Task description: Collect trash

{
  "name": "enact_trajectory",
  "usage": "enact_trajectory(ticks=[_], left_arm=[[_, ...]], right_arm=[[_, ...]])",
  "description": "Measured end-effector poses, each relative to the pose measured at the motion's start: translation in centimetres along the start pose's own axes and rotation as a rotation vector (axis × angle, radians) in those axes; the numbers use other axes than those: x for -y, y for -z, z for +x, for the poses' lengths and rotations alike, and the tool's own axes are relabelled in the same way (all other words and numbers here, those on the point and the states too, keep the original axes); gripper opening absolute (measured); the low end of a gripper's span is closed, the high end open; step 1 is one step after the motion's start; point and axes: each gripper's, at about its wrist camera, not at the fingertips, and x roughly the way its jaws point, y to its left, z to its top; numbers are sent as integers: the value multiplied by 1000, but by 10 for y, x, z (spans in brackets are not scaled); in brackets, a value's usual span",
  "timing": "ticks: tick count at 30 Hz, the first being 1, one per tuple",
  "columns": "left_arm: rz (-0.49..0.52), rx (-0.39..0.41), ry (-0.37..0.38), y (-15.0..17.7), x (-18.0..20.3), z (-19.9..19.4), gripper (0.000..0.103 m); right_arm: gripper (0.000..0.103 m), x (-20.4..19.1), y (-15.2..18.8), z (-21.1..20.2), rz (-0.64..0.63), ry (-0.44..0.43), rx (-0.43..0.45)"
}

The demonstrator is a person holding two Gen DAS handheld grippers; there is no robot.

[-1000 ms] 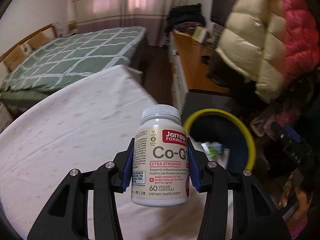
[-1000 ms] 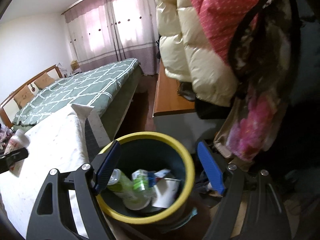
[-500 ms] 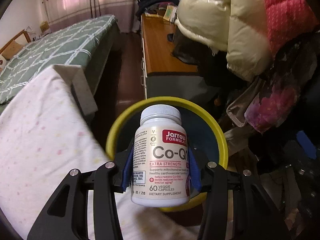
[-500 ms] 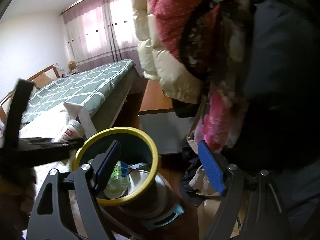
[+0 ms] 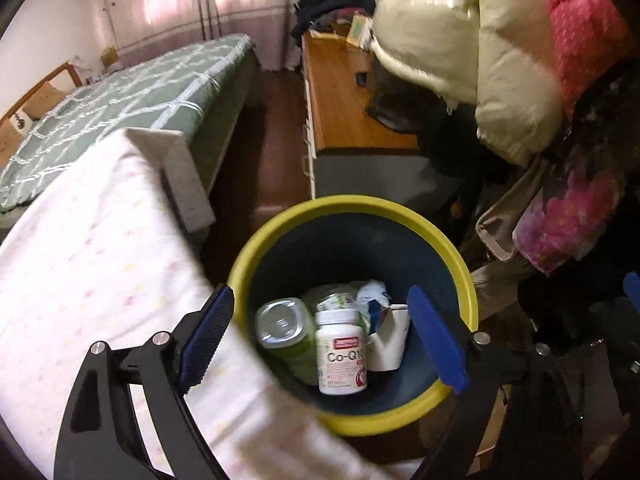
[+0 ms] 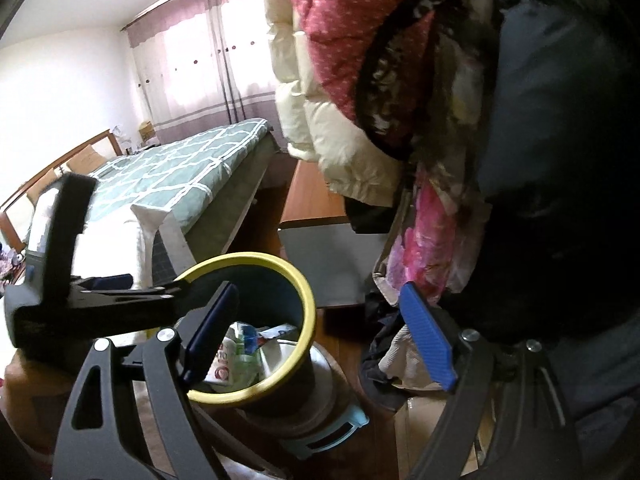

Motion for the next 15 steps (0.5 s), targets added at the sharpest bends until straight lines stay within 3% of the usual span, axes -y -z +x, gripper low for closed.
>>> enact_trajectory(ticks=[8,15], left_arm=[[-83,179,-75,47,-59,-109,98],[-205,343,-256,118,-118,-219,98]], right_arm=[[82,-40,2,-11,-71,-101,-25],[83,-85,1,-33,-145,-217,-16]])
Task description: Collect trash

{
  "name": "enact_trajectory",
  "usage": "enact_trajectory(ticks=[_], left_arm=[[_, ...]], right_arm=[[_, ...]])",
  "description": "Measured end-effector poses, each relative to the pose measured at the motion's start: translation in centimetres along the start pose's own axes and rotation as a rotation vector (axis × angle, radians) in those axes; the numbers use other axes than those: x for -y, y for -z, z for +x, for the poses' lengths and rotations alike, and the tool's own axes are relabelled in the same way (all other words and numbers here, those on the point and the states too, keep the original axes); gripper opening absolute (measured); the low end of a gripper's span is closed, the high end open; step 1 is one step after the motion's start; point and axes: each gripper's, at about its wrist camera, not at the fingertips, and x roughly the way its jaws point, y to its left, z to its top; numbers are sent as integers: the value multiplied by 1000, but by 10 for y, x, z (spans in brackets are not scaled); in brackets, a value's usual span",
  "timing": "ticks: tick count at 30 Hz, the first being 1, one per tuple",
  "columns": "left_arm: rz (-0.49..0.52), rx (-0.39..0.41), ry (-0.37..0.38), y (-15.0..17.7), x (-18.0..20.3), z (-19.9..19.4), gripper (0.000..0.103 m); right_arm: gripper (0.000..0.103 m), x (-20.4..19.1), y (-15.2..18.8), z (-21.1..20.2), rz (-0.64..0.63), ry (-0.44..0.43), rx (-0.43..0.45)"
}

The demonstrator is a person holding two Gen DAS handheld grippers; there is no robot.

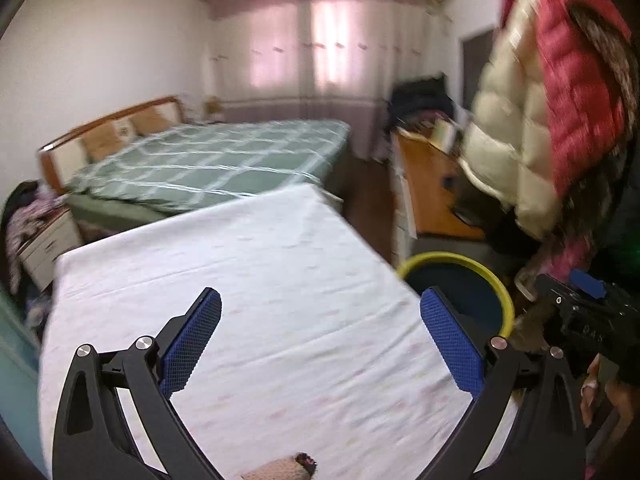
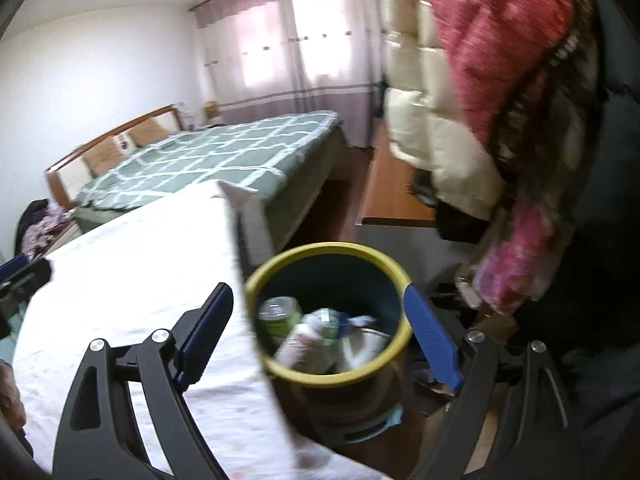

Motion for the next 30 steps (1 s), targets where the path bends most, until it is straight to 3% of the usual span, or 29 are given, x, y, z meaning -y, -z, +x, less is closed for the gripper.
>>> enact_trajectory(ticks=[9,14,20,30], left_arm=[[-184,92,-184,48,-95,-109,98],[-243,118,-267,75,-123,-141,98],[-305,107,-283,95,-145,-155,98],[-280,99,-294,91,-129,-147,98]], right_arm=[[88,-51,4,-34,-113,-94,41],[89,-63,11,-47,-144,-111,40],[90,-68,12,-54,-155,-119,54],[90,-71,11,-53,-160,-127,57]])
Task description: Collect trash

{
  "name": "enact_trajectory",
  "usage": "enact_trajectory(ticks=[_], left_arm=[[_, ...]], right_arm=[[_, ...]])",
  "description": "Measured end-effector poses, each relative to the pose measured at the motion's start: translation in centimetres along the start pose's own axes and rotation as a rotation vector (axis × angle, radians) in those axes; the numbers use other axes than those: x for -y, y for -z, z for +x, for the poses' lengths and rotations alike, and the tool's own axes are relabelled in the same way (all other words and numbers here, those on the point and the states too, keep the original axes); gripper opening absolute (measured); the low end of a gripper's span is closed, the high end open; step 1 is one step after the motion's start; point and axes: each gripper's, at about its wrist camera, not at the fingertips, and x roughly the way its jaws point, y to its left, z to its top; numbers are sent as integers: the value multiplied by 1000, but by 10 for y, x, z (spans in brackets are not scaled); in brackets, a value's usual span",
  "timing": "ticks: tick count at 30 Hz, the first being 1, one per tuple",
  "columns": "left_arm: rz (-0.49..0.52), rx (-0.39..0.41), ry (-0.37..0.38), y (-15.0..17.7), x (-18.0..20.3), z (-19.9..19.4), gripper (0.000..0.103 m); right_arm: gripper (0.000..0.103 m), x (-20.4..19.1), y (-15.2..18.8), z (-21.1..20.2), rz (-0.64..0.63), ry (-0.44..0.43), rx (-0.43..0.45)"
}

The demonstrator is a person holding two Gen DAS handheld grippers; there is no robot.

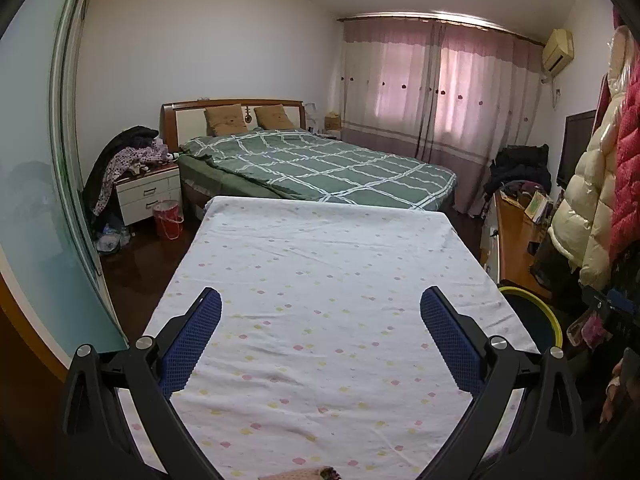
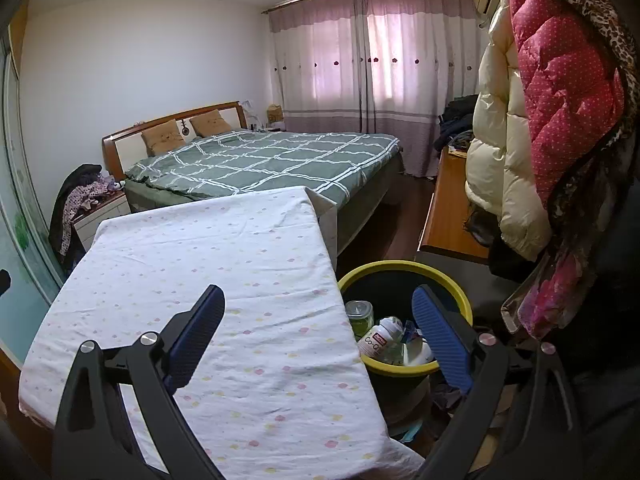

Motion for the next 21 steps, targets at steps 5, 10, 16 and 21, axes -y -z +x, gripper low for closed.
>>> enact_trajectory(ticks=[5,10,16,21], left_arm=[[11,-12,10,2,8,4,98],[14,-19,13,3,11,5,98],[17,-17,10,2,13,6,98],[17,-22,11,4,13,7,98]], right_arm=[[90,1,-1,0,3,0,1],[91,2,-1,1,4,-2,-2],[91,0,0,3,5,-8,-6],[91,-1,0,3,6,-7,-7]])
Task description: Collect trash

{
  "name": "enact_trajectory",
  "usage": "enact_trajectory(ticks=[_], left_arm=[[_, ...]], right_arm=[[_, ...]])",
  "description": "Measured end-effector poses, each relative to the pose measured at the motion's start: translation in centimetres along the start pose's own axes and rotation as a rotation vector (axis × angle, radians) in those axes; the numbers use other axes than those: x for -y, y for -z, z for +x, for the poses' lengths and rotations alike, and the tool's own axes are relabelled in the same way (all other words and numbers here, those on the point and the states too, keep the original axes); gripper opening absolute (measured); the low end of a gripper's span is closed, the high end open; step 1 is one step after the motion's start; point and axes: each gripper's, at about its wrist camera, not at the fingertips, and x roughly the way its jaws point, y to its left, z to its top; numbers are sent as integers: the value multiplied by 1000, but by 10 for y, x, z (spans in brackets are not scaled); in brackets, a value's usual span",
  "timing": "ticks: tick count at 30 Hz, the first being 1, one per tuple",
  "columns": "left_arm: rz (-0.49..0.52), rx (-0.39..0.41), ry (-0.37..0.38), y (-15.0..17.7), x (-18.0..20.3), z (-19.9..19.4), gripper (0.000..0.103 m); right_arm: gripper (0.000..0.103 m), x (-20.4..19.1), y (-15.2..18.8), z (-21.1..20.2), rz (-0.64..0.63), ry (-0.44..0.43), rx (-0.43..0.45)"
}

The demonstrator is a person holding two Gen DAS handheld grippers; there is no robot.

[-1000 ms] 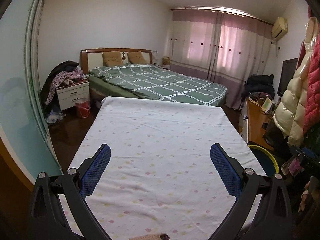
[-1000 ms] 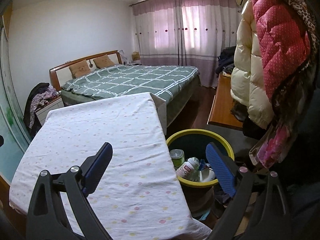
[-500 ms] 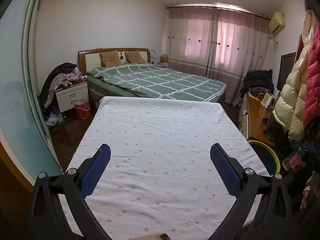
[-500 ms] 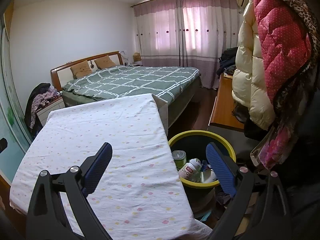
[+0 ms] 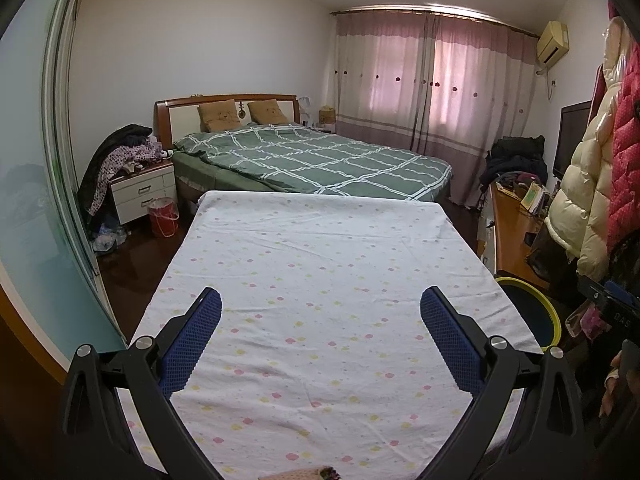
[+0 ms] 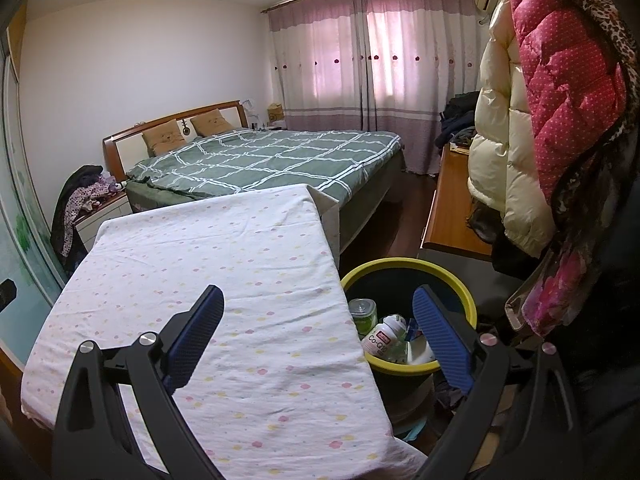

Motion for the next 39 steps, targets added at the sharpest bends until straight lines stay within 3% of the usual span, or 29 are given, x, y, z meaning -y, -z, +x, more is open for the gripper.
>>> enact_trajectory(ticks=[39], left_arm=[[9,-7,4,0,4,4,98]], right_arm=[[91,-2,6,7,6,-2,-11]])
